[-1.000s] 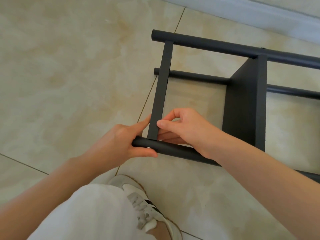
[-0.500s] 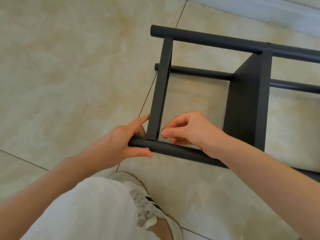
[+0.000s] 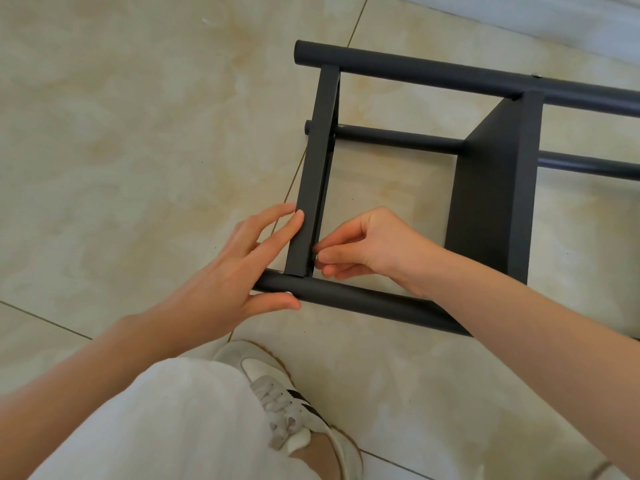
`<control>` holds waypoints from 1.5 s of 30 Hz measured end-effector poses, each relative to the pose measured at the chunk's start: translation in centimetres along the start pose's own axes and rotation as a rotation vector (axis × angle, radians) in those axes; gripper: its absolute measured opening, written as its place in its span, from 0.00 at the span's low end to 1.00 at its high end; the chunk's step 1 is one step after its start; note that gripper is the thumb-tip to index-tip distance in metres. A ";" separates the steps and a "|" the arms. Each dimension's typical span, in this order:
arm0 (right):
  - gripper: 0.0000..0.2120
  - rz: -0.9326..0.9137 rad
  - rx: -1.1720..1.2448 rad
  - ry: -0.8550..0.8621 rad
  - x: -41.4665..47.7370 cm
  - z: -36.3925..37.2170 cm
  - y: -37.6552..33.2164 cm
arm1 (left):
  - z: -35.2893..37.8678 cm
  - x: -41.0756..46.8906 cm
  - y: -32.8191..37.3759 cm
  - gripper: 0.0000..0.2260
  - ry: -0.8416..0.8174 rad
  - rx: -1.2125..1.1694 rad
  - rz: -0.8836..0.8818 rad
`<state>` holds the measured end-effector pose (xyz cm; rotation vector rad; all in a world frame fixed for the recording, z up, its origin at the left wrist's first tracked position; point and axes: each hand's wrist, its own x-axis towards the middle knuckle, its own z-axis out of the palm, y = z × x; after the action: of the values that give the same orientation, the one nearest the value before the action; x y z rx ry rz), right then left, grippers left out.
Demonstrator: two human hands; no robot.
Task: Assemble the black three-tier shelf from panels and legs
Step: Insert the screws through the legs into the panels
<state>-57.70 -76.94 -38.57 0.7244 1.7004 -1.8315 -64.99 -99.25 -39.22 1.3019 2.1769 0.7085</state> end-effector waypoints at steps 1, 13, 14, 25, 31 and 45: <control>0.02 -0.006 -0.014 -0.004 0.0 0.0 -0.1 | 0.0 0.0 0.0 0.39 0.007 0.011 0.017; 0.05 -0.086 -0.124 -0.072 1.0 0.9 0.6 | -0.2 0.2 -0.2 0.35 -0.023 -0.022 0.023; 0.05 -0.102 -0.133 -0.076 1.0 1.0 0.5 | -0.2 0.3 -0.3 0.36 -0.018 -0.026 0.024; 0.03 -0.132 -0.144 -0.077 1.4 0.9 0.5 | 0.2 0.1 -0.3 0.32 0.053 0.020 0.074; 0.08 -0.078 -0.095 -0.211 1.9 0.4 0.6 | 0.3 0.0 -0.7 0.32 0.051 -0.011 0.081; 0.06 0.147 -0.031 -0.441 3.8 -0.1 0.5 | 0.2 0.2 -1.2 0.30 0.076 -0.022 0.133</control>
<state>-60.06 -76.99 -41.54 0.3822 1.3488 -1.7053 -65.73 -99.51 -40.22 1.4411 2.1501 0.8437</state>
